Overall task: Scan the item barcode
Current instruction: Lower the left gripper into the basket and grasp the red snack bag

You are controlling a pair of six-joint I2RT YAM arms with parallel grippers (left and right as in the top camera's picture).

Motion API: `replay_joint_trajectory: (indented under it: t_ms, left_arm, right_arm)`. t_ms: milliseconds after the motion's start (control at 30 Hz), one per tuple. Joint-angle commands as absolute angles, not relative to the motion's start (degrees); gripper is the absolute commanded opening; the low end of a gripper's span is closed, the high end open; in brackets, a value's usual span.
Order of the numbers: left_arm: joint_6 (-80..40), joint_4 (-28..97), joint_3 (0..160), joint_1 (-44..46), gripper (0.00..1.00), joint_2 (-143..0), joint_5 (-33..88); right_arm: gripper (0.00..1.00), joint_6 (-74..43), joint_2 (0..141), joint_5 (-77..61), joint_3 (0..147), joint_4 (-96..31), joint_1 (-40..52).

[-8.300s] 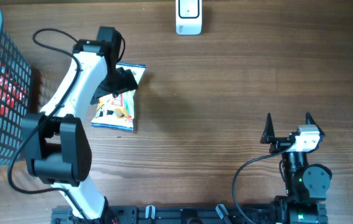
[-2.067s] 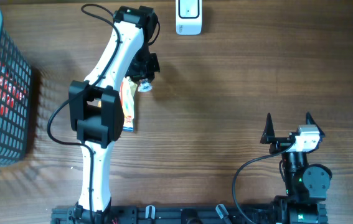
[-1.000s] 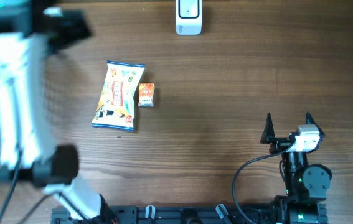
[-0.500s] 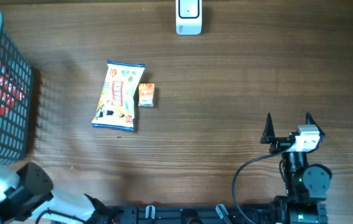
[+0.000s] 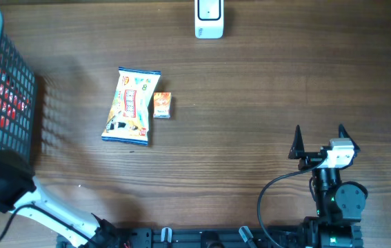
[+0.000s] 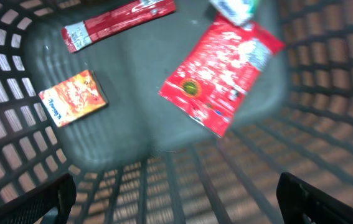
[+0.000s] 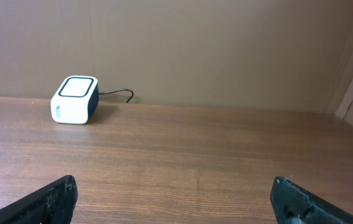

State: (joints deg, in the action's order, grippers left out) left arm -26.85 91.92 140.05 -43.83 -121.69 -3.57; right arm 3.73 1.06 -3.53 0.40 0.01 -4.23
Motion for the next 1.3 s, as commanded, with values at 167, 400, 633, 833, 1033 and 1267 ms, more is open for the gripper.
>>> replay_joint_trajectory:
  t_ms: [167, 400, 633, 833, 1033, 1267]
  left_arm:
    - [-18.90, 87.29, 139.72, -47.42, 1.00, -132.64, 5.98]
    - [-15.59, 83.48, 139.72, -47.37, 1.00, -141.23, 8.14]
    - [-13.19, 78.17, 139.72, -47.42, 1.00, -145.99, 8.16]
    - [-9.56, 74.50, 139.72, -47.37, 1.00, -148.16, 14.15]
    - [-8.93, 73.89, 139.72, -47.07, 1.00, -149.27, 17.56]
    - [-8.93, 74.43, 139.72, -45.28, 1.00, -149.27, 17.58]
  right_arm:
    - [1.00, 2.87, 0.80, -2.98, 0.30, 0.10, -4.51]
    - [1.00, 2.87, 0.80, -2.98, 0.30, 0.10, -4.51]
    - [1.00, 2.87, 0.80, -2.98, 0.30, 0.10, -4.51]
    - [1.00, 2.87, 0.80, -2.98, 0.30, 0.10, -4.51]
    - [1.00, 2.87, 0.80, -2.98, 0.30, 0.10, -4.51]
    - [1.00, 2.87, 0.80, -2.98, 0.30, 0.10, -4.51]
